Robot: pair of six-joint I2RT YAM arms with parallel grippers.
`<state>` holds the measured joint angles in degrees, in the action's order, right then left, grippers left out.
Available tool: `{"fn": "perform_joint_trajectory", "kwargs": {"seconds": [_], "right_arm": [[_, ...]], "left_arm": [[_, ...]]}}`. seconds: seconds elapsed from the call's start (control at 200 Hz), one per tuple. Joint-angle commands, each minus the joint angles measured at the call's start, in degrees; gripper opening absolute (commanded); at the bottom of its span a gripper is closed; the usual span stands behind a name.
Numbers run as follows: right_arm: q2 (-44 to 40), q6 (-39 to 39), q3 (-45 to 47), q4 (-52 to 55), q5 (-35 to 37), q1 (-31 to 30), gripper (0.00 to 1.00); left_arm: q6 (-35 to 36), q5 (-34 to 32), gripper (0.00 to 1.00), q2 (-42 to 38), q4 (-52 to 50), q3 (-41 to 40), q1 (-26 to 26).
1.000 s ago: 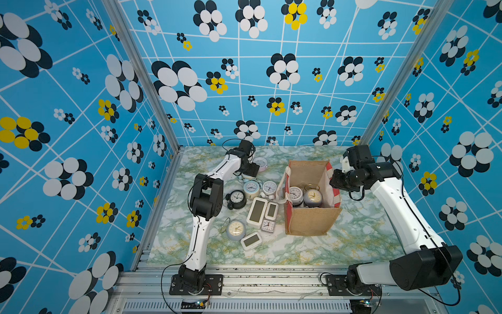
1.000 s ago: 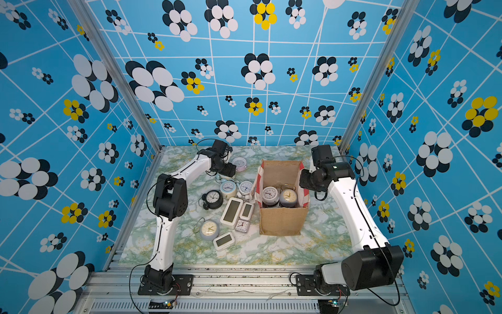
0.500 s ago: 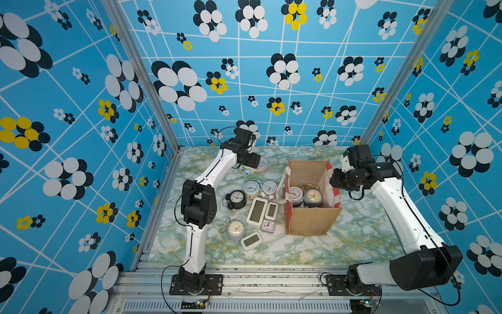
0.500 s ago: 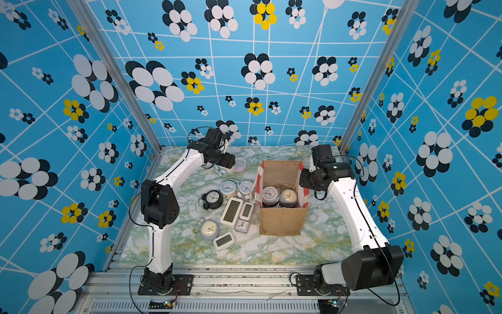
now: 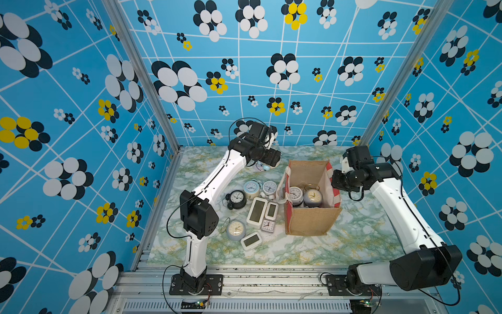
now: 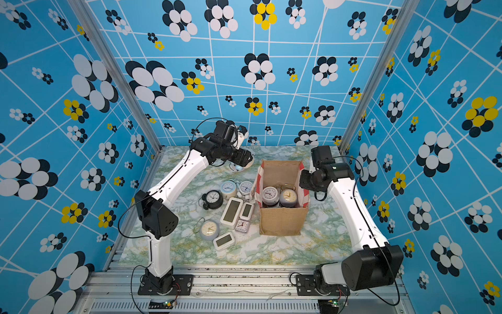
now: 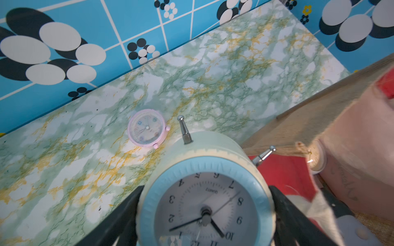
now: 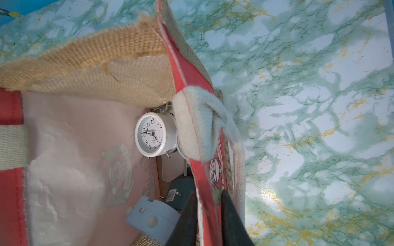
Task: Put the alarm clock into the canvas bag
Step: Place the alarm at the canvas bag.
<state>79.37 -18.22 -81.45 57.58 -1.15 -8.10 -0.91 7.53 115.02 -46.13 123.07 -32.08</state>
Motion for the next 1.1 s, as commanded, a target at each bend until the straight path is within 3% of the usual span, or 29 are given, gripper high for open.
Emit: {"fn": "perform_joint_trajectory", "kwargs": {"seconds": [0.0, 0.225, 0.37, 0.515, 0.805, 1.059, 1.094], "right_arm": [[-1.46, 0.91, 1.03, 0.45, 1.67, -0.08, 0.21], [-3.12, 1.14, 2.85, 1.39, 1.41, -0.12, 0.19], [-3.74, 1.05, 3.21, 1.73, 1.24, -0.04, 0.12], [-4.09, 1.21, 3.13, 1.83, 1.37, -0.08, 0.0], [-4.64, 1.26, 2.51, 2.07, 1.63, -0.08, 0.0], [-4.81, 1.36, 1.79, 2.45, 2.09, -0.08, 0.0], [-4.8, 1.5, 1.73, 2.49, 2.2, -0.05, 0.0]], "left_arm": [[-0.76, 1.0, 0.53, -3.59, -0.88, 3.27, -2.26], [-0.25, 2.23, 0.5, -4.75, -2.05, 4.95, -7.79], [-0.08, 2.7, 0.48, -4.2, -2.77, 6.02, -11.05], [0.21, 3.65, 0.47, -2.6, -3.79, 7.43, -13.74], [-1.45, 7.46, 0.44, 4.29, -2.55, 9.46, -19.08], [-2.53, 9.06, 0.44, 10.34, -1.16, 7.69, -19.81], [-2.61, 9.09, 0.4, 11.08, -0.92, 7.28, -19.78]]}}
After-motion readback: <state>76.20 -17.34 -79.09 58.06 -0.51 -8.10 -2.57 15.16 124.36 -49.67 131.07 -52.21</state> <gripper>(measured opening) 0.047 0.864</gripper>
